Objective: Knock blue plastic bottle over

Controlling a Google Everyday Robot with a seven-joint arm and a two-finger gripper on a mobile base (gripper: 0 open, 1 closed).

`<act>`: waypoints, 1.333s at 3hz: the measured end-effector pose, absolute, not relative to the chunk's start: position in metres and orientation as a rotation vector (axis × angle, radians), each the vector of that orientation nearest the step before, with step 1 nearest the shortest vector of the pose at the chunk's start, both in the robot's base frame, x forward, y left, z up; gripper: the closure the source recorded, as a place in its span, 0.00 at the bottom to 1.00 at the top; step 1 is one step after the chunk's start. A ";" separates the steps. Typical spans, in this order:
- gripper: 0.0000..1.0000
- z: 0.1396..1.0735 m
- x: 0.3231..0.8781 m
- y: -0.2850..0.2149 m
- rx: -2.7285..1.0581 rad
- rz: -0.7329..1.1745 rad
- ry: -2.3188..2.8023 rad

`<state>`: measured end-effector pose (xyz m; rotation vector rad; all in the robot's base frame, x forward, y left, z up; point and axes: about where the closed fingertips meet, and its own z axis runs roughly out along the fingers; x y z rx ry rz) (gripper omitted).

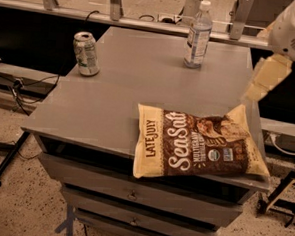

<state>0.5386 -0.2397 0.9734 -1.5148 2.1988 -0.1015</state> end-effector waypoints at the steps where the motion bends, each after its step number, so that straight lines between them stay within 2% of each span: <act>1: 0.00 0.964 0.600 -0.247 -1.385 -0.070 2.185; 2: 0.00 0.952 0.666 -0.244 -1.213 -0.017 2.137; 4: 0.00 0.934 0.751 -0.217 -0.961 0.161 2.020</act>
Offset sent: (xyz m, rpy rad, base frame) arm 0.2052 -0.0057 -0.0282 0.3644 -0.2322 -0.2319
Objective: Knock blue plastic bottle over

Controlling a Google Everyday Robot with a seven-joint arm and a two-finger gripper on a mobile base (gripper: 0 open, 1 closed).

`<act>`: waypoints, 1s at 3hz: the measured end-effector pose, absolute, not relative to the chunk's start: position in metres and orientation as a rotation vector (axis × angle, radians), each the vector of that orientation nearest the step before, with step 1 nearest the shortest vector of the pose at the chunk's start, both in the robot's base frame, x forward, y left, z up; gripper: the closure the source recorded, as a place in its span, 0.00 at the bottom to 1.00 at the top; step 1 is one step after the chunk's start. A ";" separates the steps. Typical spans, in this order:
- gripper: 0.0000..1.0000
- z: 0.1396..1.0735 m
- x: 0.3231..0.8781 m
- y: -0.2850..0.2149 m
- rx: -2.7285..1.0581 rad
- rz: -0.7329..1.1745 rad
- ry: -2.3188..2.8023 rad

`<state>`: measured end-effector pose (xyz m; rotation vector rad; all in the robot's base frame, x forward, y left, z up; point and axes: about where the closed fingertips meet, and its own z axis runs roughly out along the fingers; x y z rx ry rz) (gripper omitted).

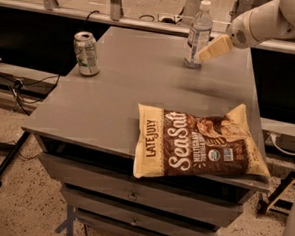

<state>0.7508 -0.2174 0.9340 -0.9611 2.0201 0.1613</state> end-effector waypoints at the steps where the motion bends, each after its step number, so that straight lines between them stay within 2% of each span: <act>1: 0.00 0.921 0.769 -0.197 -0.912 0.307 1.969; 3: 0.00 0.919 0.768 -0.127 -1.002 0.594 1.790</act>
Offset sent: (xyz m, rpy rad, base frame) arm 0.0282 0.0850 -0.0218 0.3592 0.0055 0.2147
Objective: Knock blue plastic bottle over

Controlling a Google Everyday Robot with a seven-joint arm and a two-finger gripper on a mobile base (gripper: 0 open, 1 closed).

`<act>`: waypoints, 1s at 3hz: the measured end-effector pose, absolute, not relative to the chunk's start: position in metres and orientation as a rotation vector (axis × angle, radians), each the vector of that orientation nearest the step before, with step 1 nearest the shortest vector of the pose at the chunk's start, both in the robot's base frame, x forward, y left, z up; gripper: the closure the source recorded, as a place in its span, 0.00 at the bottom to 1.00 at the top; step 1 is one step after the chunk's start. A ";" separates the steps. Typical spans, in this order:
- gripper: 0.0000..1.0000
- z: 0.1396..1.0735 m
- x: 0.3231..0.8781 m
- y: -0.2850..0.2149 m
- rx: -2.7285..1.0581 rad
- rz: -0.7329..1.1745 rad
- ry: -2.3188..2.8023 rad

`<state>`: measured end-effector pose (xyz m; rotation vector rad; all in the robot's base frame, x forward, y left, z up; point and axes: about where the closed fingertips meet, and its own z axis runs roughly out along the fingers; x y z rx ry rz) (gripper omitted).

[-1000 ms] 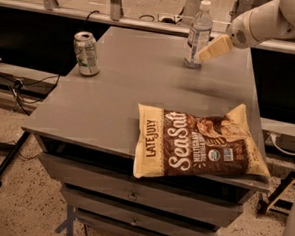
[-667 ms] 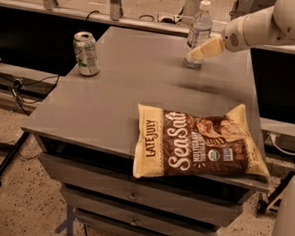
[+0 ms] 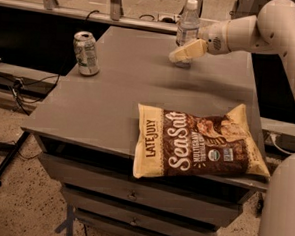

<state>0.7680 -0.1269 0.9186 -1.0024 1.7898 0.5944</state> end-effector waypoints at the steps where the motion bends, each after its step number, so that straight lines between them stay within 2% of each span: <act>1: 0.00 0.929 0.752 -0.108 -1.077 0.641 1.713; 3: 0.00 0.938 0.720 -0.089 -1.188 0.700 1.601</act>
Offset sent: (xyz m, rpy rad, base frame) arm -0.0548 0.0339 0.0317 0.0325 -0.1180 0.2277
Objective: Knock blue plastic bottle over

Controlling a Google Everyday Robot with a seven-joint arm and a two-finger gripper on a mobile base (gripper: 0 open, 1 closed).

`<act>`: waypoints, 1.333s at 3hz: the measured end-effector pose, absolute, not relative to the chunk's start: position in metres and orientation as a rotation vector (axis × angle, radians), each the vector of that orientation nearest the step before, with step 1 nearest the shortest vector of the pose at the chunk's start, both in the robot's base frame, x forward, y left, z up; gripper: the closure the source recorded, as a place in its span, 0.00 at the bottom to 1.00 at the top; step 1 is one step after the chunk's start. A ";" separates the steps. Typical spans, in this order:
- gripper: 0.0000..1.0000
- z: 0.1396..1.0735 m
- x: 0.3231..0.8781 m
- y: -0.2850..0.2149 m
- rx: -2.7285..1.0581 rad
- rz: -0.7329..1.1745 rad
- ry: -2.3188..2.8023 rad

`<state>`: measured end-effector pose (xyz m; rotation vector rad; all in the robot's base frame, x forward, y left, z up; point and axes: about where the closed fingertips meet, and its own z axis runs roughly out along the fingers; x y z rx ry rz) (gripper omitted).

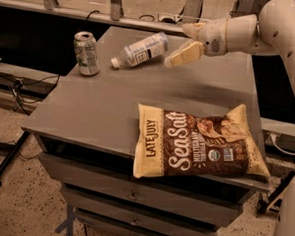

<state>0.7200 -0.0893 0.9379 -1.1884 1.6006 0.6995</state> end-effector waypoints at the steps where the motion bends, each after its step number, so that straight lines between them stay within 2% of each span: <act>1: 0.00 0.937 0.719 -0.092 -1.189 0.695 1.598; 3: 0.00 0.955 0.716 -0.129 -1.177 0.615 1.593; 4: 0.00 0.984 0.704 -0.166 -1.193 0.499 1.610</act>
Offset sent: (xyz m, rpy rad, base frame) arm -0.0044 -0.0397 0.0125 -0.0206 -0.0470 -0.0538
